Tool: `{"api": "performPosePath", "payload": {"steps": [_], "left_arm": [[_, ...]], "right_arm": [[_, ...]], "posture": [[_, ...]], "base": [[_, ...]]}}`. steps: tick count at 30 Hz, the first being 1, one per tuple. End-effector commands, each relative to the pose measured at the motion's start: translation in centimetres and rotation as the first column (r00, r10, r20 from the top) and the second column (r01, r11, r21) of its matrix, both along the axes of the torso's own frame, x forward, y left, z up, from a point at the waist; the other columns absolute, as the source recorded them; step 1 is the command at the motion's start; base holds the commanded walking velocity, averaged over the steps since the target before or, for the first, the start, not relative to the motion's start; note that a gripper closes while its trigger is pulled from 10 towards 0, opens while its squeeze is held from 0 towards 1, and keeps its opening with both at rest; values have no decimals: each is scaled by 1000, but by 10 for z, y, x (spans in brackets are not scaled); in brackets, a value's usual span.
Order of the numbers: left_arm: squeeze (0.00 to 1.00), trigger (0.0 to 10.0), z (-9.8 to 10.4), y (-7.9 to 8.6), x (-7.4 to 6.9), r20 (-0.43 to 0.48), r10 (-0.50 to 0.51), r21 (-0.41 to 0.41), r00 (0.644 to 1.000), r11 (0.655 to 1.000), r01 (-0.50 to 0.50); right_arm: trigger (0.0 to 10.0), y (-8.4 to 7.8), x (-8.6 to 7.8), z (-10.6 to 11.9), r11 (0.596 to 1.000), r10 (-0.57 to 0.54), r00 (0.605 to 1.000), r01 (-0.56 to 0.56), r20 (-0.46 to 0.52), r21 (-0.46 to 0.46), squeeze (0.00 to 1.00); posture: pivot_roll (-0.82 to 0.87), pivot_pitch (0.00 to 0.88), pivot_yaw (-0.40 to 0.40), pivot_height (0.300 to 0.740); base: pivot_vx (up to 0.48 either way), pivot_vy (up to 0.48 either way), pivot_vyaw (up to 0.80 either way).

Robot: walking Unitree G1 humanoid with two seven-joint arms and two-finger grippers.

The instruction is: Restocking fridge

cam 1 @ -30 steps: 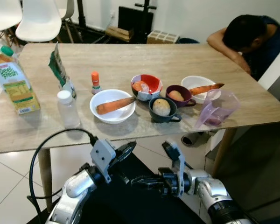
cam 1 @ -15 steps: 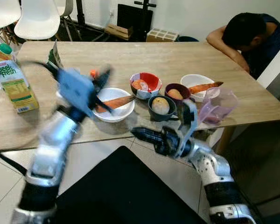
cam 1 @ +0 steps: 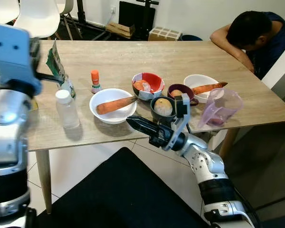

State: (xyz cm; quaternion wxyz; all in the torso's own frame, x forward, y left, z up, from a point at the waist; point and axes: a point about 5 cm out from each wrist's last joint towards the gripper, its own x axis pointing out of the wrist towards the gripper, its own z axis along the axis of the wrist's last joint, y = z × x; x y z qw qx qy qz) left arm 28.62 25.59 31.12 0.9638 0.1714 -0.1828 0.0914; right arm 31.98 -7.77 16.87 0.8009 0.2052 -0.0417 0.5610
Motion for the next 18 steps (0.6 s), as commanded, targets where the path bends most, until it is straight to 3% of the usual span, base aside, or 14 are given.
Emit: {"api": "performPosePath", "payload": {"steps": [1,3,6,14,18], "left_arm": [[0,10000,-1,7,-3,-37,37,31,999,999,-36],[0,10000,-7,24,-8,-72,116,42,991,993,-113],[0,10000,-13,37,-11,-77,138,39,987,990,-135],[0,10000,-30,44,-2,-96,-28,30,995,999,31],[0,10000,-46,62,5,-86,-63,1,994,998,64]], "right_arm": [[10000,-1,5,-2,998,-61,998,61,-1,-22,0],[10000,1,15,-4,983,-173,985,173,4,-63,0],[10000,5,19,-4,975,-215,977,215,8,-60,0],[10000,13,23,3,963,-269,962,270,39,-25,0],[10000,18,26,8,958,-287,956,288,54,-3,0]], "posture": [[55,105,-111,740],[56,105,-114,740],[61,103,-120,740],[64,98,-116,740],[44,94,-106,740]], "base": [[0,0,0],[0,0,0],[0,0,0],[0,0,0],[0,0,0]]}}
